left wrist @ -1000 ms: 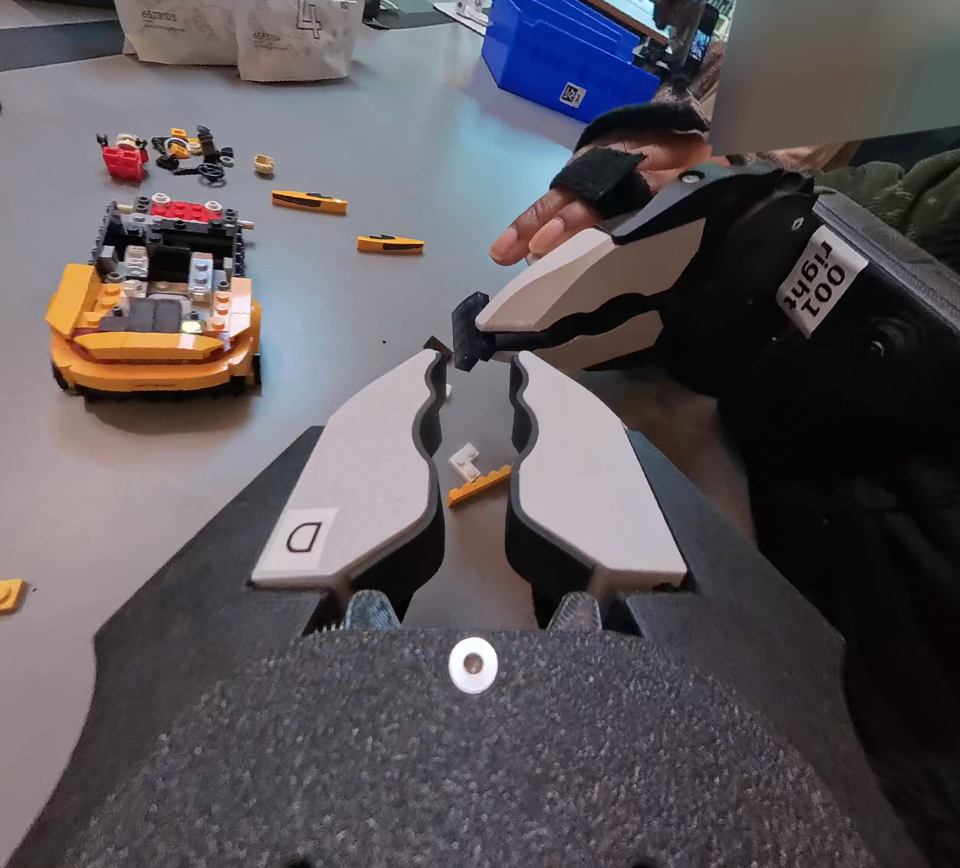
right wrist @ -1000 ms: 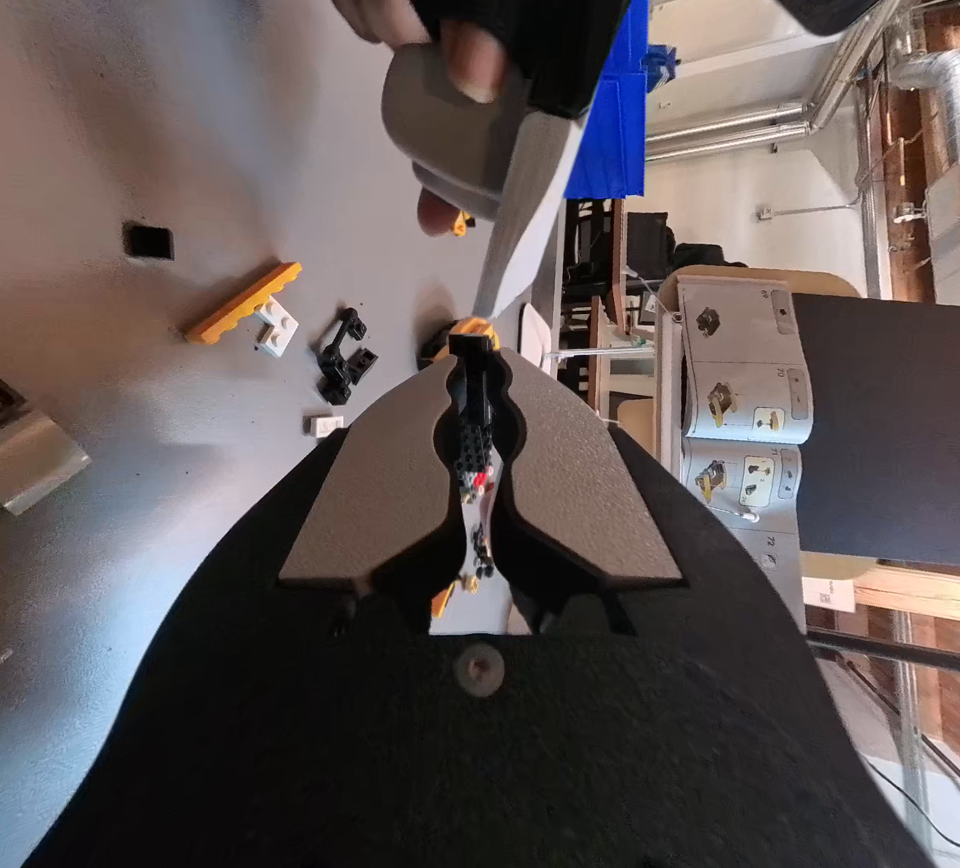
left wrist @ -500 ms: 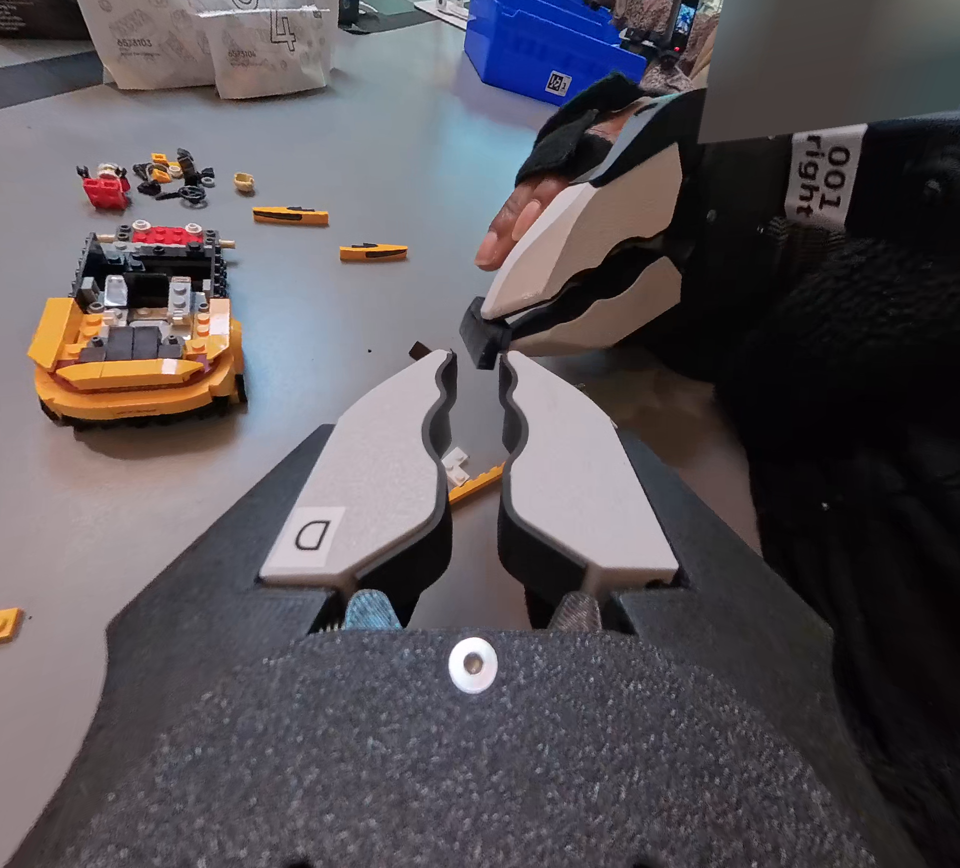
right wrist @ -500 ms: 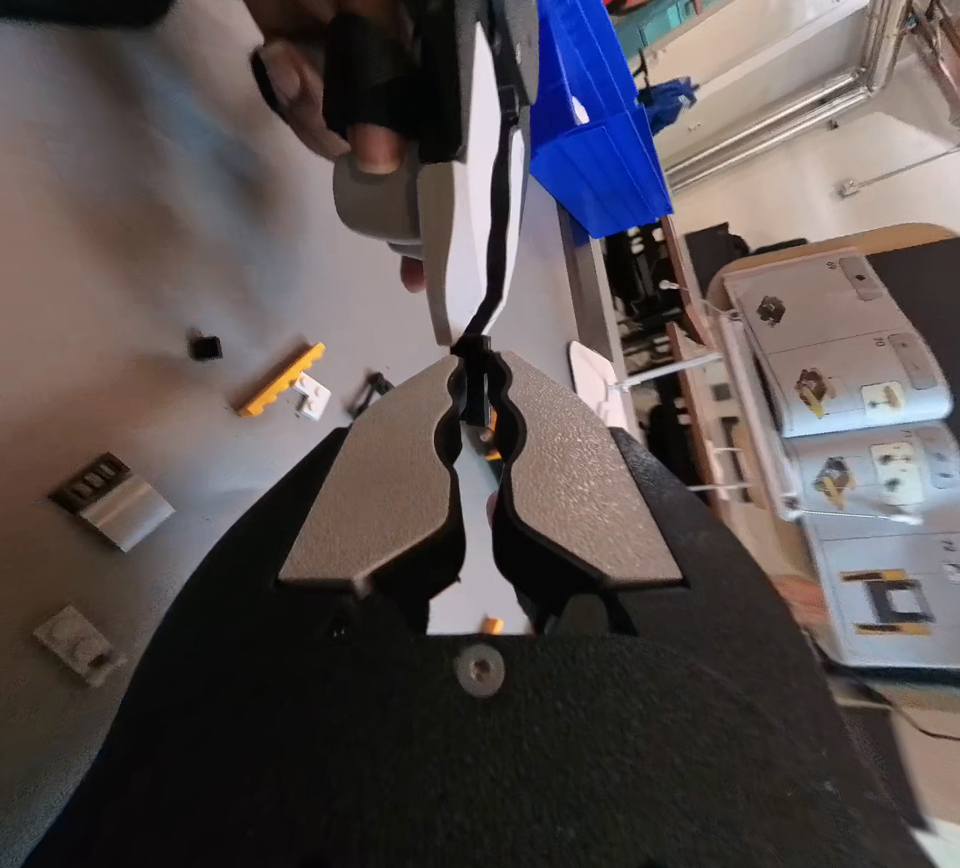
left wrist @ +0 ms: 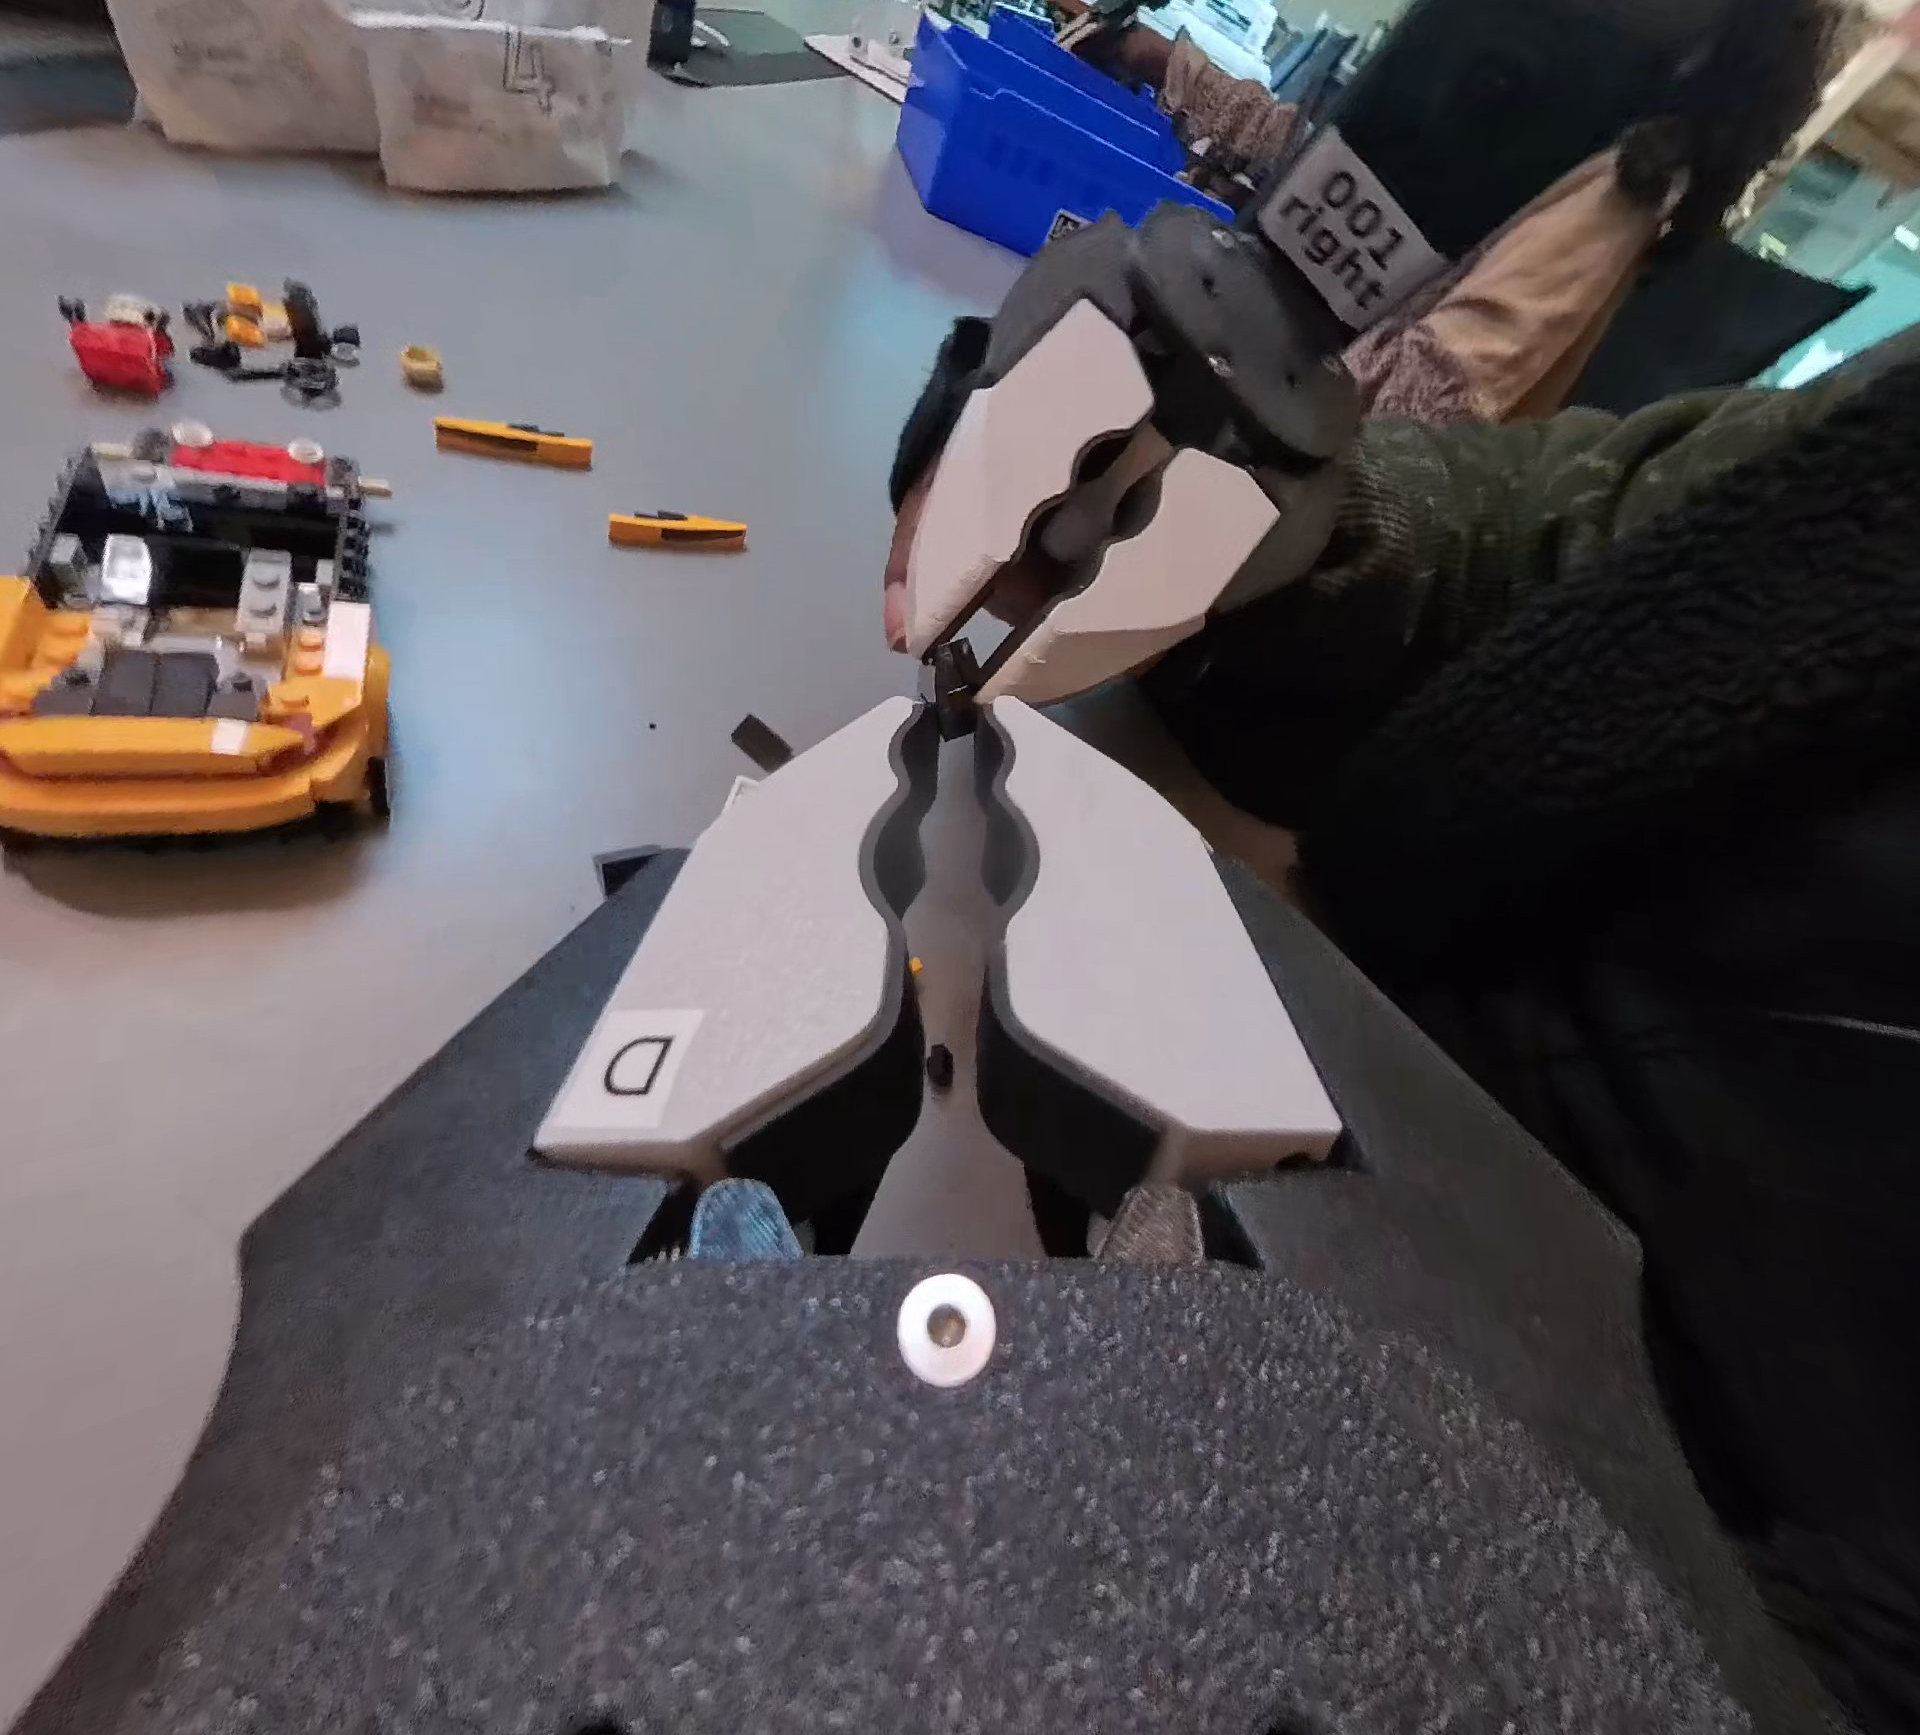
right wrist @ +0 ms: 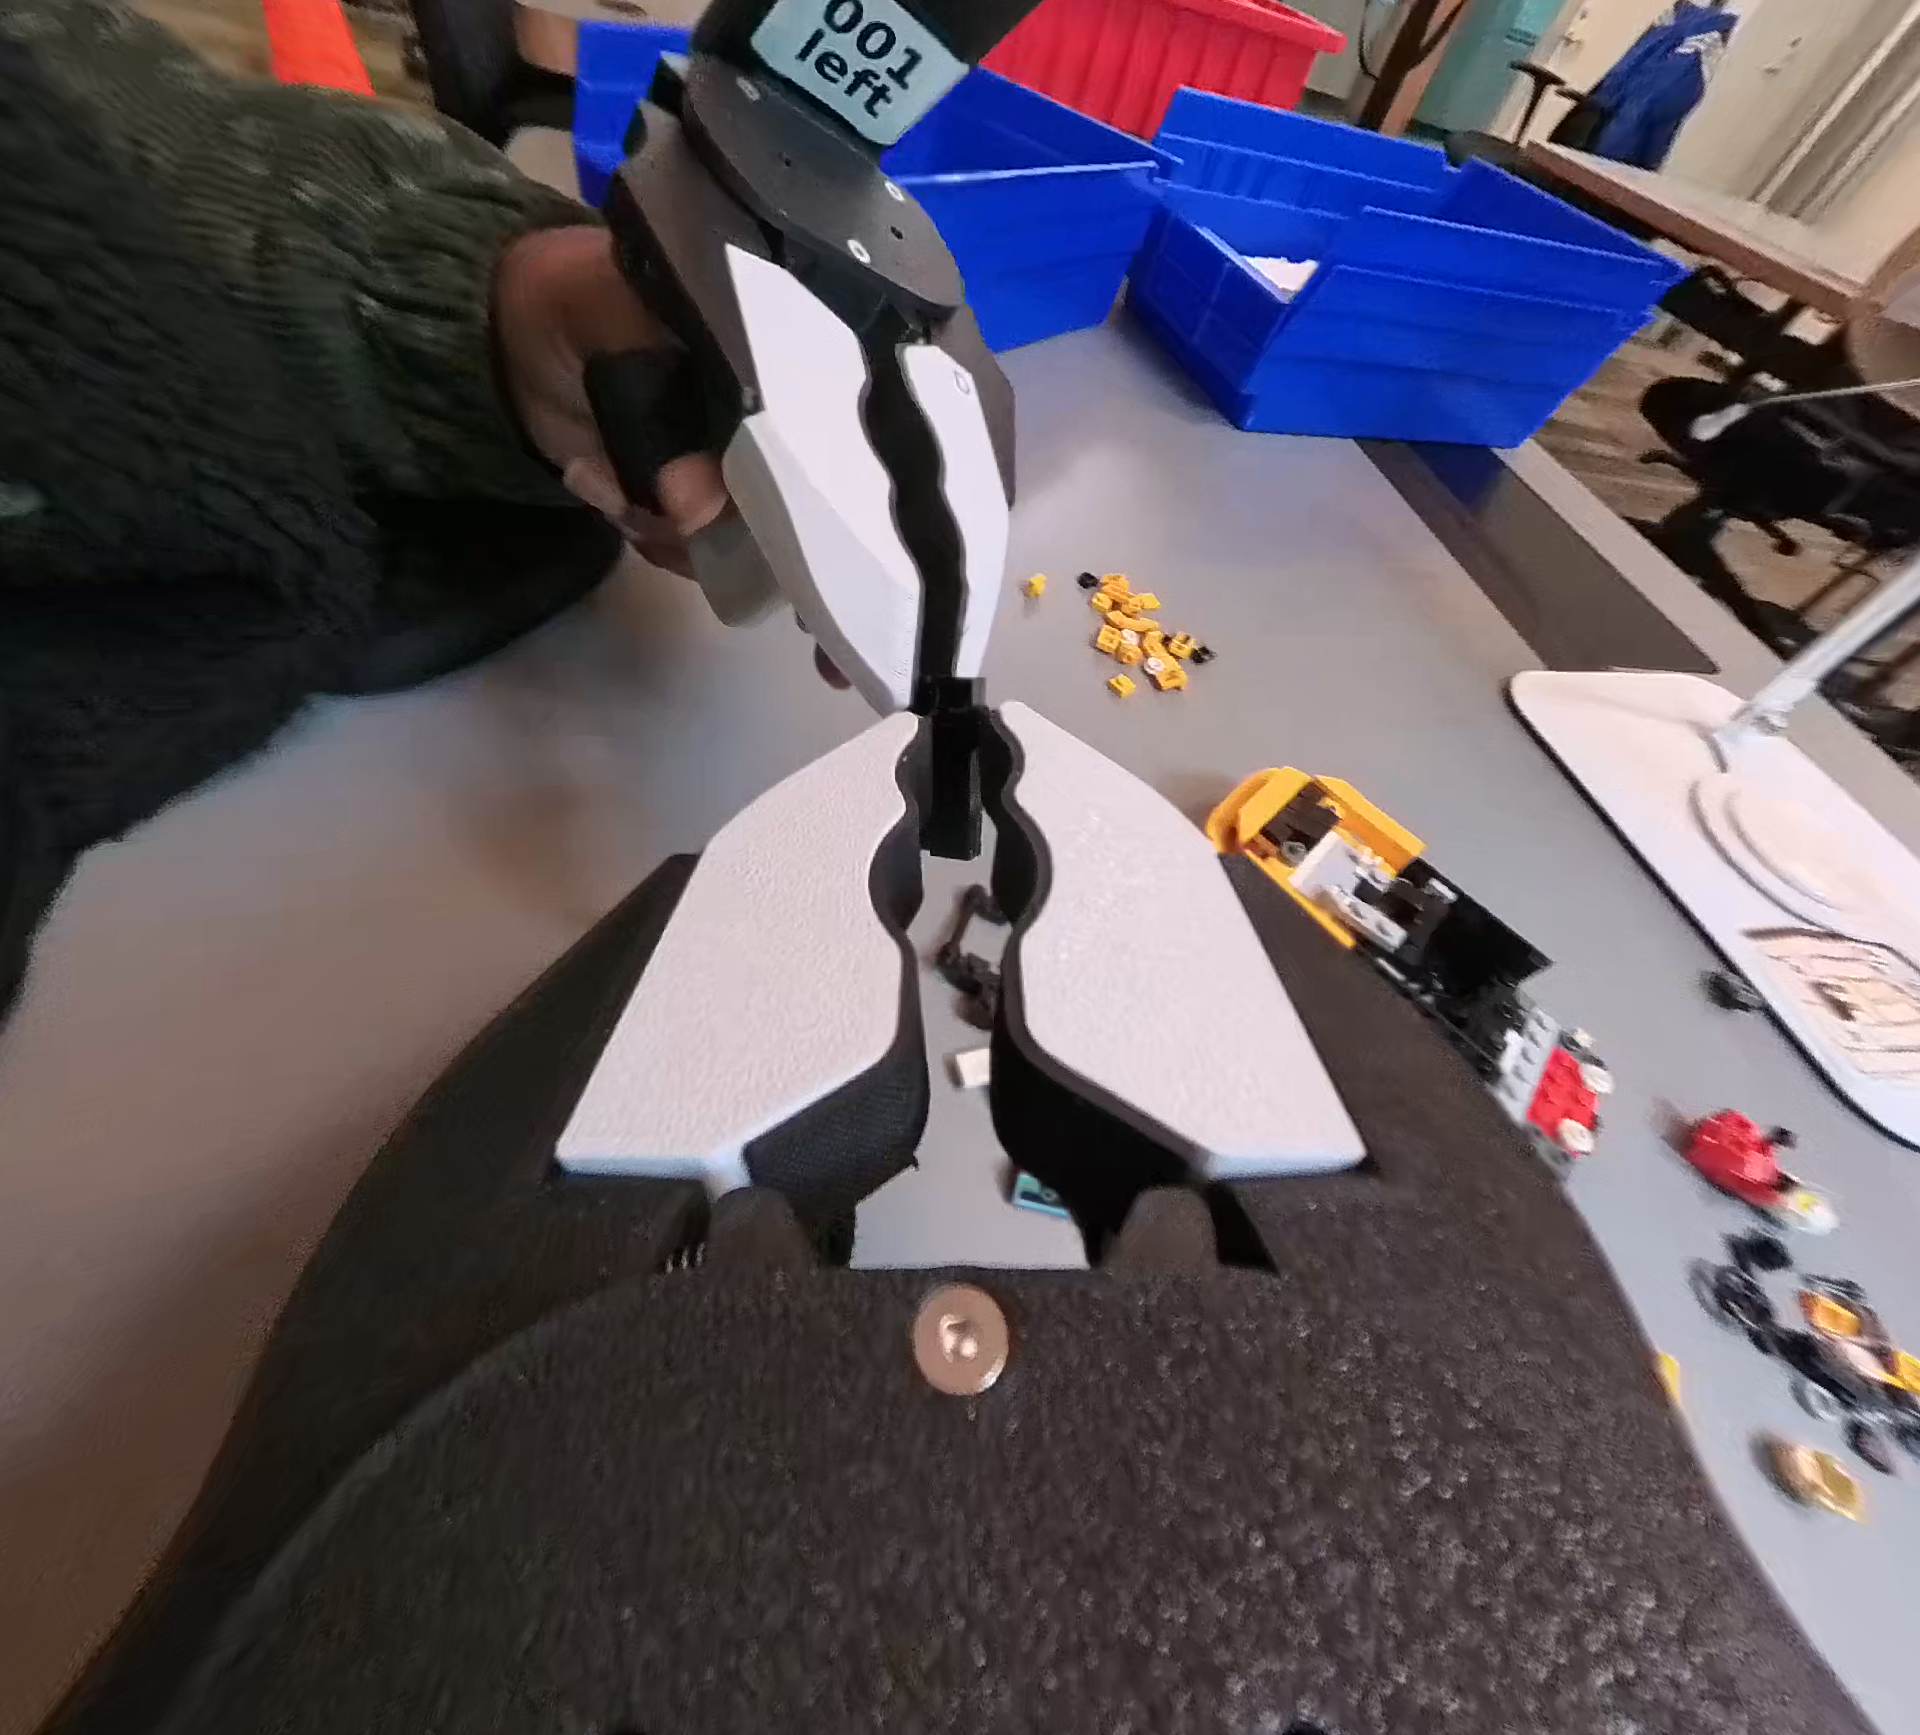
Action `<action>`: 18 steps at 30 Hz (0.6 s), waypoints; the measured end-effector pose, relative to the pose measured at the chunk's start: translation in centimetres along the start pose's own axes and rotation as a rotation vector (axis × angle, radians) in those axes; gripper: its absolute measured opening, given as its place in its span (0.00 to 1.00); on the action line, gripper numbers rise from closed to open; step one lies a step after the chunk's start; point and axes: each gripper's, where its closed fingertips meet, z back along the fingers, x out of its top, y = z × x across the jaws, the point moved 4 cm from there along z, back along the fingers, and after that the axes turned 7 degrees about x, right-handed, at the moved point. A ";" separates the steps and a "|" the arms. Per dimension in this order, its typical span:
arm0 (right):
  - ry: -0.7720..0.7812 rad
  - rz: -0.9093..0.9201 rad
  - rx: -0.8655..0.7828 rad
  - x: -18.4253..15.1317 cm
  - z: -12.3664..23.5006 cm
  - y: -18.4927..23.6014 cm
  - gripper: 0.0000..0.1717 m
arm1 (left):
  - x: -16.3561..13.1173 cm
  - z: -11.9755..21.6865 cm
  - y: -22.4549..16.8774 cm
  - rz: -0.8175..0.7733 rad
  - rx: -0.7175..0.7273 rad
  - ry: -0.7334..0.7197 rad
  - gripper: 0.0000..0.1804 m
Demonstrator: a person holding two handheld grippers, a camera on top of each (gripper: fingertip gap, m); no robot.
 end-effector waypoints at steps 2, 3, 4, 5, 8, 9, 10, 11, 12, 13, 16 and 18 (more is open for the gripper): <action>0.065 0.074 -0.061 -0.3 -0.3 -0.1 0.05 | -0.3 -0.2 0.5 0.043 0.025 0.022 0.04; 0.097 0.126 -0.092 -0.5 -0.4 -0.1 0.05 | -0.5 -0.3 0.6 0.049 0.037 0.033 0.04; 0.122 0.164 -0.117 -0.7 -0.5 -0.1 0.05 | -0.6 -0.4 0.8 0.062 0.046 0.041 0.04; 0.141 0.189 -0.132 -0.7 -0.5 -0.1 0.05 | -0.7 -0.4 0.8 0.074 0.047 0.049 0.04; 0.203 0.282 -0.167 -1.0 -0.7 0.2 0.05 | -1.0 -0.5 1.0 0.104 0.054 0.080 0.04; 0.234 0.332 -0.182 -1.1 -0.8 0.3 0.05 | -1.2 -0.6 1.1 0.105 0.061 0.091 0.04; 0.263 0.375 -0.197 -1.2 -0.9 0.4 0.05 | -1.3 -0.6 1.2 0.114 0.063 0.100 0.04; 0.291 0.415 -0.207 -1.3 -1.0 0.5 0.05 | -1.5 -0.6 1.2 0.128 0.056 0.108 0.04; 0.316 0.448 -0.215 -1.4 -1.0 0.6 0.05 | -1.6 -0.7 1.3 0.141 0.047 0.113 0.04; 0.339 0.478 -0.228 -1.4 -1.0 0.7 0.04 | -1.7 -0.7 1.3 0.150 0.042 0.116 0.04; 0.375 0.552 -0.258 -1.3 -0.9 0.9 0.04 | -1.8 -0.8 1.6 0.247 -0.022 0.103 0.03; 0.381 0.586 -0.267 -1.1 -0.8 1.1 0.04 | -1.9 -1.0 1.8 0.355 -0.097 0.079 0.03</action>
